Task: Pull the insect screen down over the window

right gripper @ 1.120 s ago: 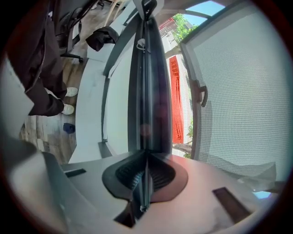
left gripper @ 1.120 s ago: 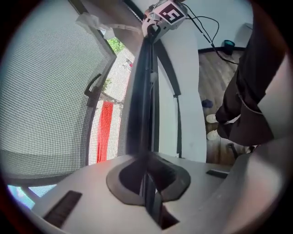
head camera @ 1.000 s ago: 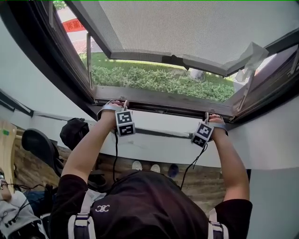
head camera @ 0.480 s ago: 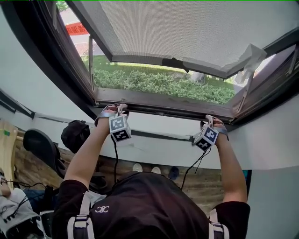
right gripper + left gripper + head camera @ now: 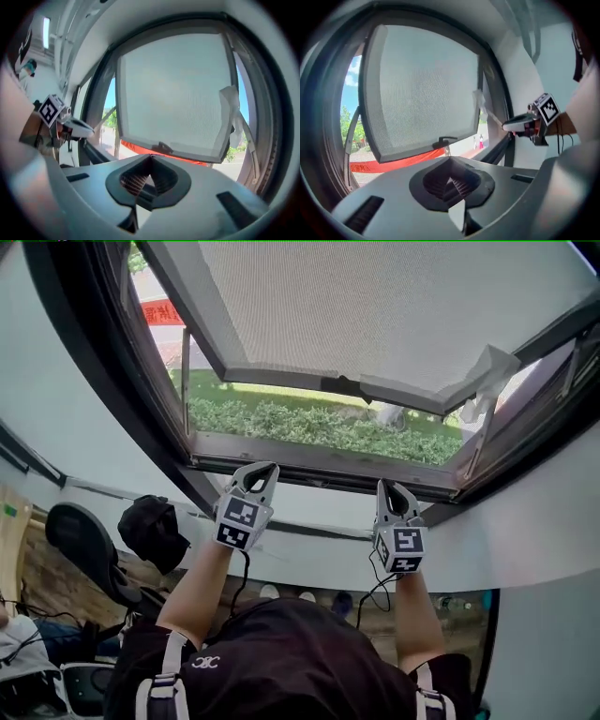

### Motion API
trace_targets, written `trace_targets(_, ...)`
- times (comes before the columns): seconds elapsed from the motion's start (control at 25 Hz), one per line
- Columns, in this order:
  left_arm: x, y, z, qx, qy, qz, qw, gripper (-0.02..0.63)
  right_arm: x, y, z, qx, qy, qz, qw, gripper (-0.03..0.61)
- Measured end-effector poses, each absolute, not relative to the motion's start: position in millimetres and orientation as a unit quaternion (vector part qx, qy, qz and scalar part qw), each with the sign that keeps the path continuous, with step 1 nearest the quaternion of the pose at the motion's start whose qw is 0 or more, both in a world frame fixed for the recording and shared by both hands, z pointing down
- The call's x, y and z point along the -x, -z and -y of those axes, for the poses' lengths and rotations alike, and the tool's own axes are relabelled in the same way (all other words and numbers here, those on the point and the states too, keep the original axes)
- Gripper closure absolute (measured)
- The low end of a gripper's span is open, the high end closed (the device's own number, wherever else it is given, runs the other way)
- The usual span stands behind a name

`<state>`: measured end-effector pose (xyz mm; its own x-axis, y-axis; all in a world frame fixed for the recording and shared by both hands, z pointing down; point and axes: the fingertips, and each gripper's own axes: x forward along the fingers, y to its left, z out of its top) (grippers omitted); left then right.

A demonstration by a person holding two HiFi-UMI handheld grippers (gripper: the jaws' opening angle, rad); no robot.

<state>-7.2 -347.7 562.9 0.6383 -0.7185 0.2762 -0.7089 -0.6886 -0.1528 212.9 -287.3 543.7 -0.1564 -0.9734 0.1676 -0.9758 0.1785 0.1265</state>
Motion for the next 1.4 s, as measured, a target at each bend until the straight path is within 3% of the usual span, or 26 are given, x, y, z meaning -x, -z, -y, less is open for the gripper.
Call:
trace_targets(0.12,-3.9,-531.8,335.2,0.906,0.089,-0.414,-0.008,0.6,-194.2,-515.0,282.0,-0.651,-0.001,0.758,0.041,0.574)
trace_targets(0.4,-8.1,-520.1,307.7,0.895,0.045,-0.443,-0.023,0.6,-159.9,-493.5,272.4,-0.652,0.0,0.758,-0.001,0.575)
trace_targets(1.4,10.3,-524.1,310.0,0.89,0.062,-0.451,0.0,0.6,-152.2,-508.3,269.7,-0.66,0.001,0.751,0.008,0.575)
